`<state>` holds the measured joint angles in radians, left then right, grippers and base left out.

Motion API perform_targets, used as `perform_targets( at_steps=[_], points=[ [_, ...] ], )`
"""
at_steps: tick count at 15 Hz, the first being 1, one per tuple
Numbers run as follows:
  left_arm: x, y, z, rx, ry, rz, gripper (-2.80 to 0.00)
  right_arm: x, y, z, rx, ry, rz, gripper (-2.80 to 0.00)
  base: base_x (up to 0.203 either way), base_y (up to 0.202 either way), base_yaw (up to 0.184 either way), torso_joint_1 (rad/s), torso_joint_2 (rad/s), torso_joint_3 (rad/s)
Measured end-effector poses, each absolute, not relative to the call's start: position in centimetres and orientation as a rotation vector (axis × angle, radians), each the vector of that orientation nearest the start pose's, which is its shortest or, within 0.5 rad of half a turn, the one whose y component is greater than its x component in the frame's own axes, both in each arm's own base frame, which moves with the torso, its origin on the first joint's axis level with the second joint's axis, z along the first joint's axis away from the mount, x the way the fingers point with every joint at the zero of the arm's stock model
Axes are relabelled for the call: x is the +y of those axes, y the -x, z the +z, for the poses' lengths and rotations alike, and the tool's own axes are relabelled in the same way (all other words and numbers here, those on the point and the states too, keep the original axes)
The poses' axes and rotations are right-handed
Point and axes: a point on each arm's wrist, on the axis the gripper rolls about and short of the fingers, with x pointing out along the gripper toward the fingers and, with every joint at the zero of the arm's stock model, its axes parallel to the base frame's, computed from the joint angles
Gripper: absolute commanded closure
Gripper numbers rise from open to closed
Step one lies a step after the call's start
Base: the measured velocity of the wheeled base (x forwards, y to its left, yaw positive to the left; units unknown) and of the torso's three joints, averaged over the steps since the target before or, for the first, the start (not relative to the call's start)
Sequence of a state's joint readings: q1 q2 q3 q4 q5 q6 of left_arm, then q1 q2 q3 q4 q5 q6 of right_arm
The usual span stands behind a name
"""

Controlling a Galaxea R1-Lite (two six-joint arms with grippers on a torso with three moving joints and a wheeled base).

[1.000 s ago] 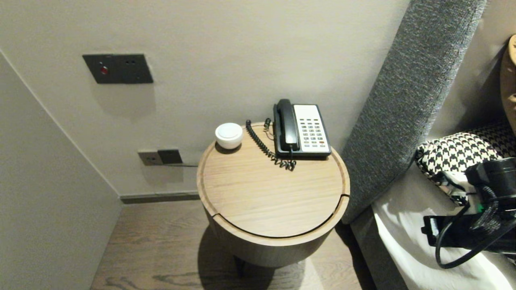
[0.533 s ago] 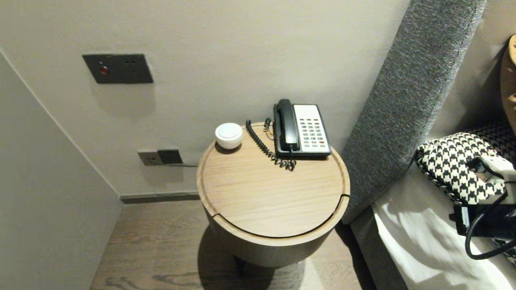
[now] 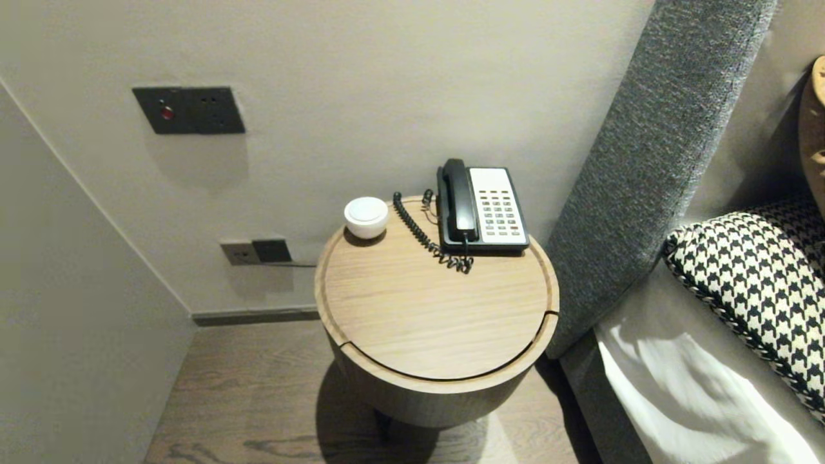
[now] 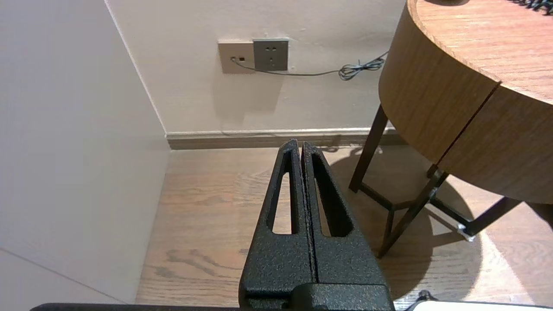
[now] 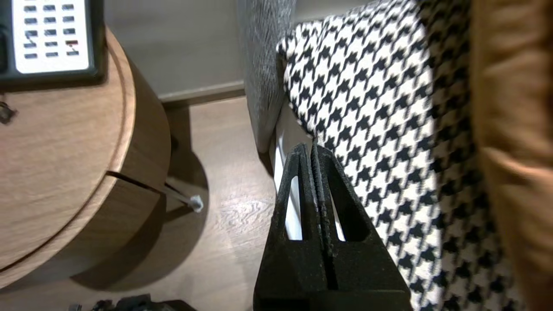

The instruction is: Open the nightstand drawer

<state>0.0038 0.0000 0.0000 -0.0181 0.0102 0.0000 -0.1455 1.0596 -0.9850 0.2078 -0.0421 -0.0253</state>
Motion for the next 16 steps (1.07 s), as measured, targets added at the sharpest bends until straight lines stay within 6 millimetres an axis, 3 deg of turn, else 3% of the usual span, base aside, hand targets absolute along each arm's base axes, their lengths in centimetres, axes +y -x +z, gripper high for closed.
perform_targets(
  at_steps=[3, 6, 11, 16],
  points=[
    [0.0, 2.3, 7.7, -0.018, 0.000, 0.014, 0.00, -1.6, -9.8, 31.1, 0.199, 0.016, -0.195, 0.00, 0.000, 0.000, 0.000, 0.000, 0.00, 0.000],
    [0.0, 2.3, 7.7, -0.018, 0.000, 0.014, 0.00, -1.0, -6.2, 30.4, 0.154, 0.024, -0.191, 0.00, 0.000, 0.000, 0.000, 0.000, 0.00, 0.000],
    [0.0, 2.3, 7.7, -0.018, 0.000, 0.014, 0.00, -0.3, -1.4, 24.7, 0.161, 0.050, -0.163, 0.00, 0.000, 0.000, 0.000, 0.000, 0.00, 0.000],
    [0.0, 2.3, 7.7, -0.018, 0.000, 0.015, 0.00, 0.1, 1.5, 18.9, 0.167, 0.074, -0.151, 0.00, 0.000, 0.000, 0.000, 0.000, 0.00, 0.000]
  ],
)
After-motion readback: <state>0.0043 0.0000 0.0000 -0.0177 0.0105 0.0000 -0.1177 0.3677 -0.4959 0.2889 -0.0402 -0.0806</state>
